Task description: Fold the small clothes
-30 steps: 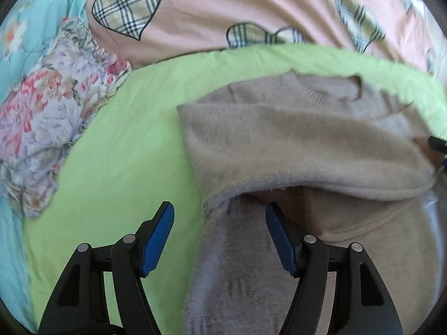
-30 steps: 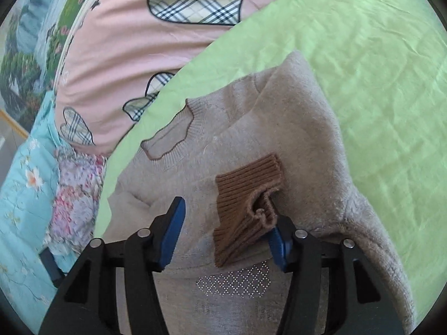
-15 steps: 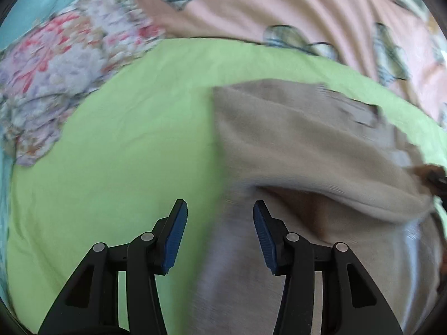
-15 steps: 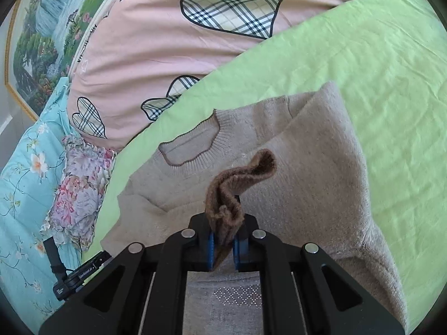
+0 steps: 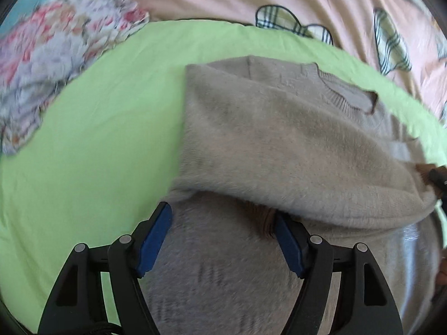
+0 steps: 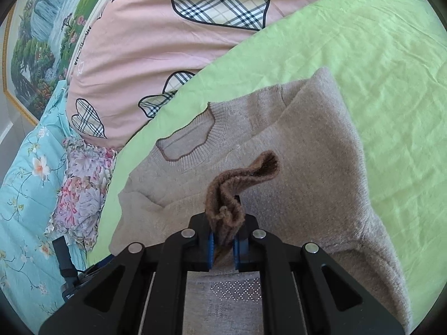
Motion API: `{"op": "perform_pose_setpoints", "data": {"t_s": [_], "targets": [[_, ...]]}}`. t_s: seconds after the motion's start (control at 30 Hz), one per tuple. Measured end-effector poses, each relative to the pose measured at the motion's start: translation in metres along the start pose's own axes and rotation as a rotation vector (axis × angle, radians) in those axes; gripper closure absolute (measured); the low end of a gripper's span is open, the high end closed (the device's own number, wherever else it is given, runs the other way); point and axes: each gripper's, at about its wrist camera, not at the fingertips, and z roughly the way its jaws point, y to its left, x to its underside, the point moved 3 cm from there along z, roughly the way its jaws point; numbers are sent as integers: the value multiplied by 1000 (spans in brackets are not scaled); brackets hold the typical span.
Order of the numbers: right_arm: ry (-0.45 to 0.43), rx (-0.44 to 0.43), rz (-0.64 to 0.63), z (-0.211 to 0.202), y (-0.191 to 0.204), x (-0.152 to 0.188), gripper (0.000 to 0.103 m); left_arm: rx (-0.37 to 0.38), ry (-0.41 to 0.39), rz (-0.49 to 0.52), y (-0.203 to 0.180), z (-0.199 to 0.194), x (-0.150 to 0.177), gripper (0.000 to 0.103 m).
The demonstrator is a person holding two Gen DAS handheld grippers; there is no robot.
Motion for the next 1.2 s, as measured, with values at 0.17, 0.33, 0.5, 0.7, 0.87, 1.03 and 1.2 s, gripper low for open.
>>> {"op": "perform_pose_setpoints", "data": {"t_s": [0.17, 0.33, 0.5, 0.7, 0.87, 1.03, 1.2], "targets": [[11, 1, 27, 4, -8, 3, 91, -68, -83, -8, 18, -25, 4, 30], [28, 4, 102, 10, -22, 7, 82, -122, -74, 18, 29, -7, -10, 30], [14, 9, 69, 6, -21, -2, 86, -107, -17, -6, 37, 13, -7, 30], [-149, -2, -103, -29, 9, -26, 93, -102, -19, -32, 44, 11, -3, 30], [-24, 103, -26, -4, -27, -9, 93, -118, -19, -33, 44, 13, -4, 29], [-253, -129, -158, -59, 24, -22, 93, -126, -42, -131, 60, 8, -3, 29], [-120, 97, -147, -30, 0, -18, 93, -132, -40, -126, 60, 9, -3, 29]]}}
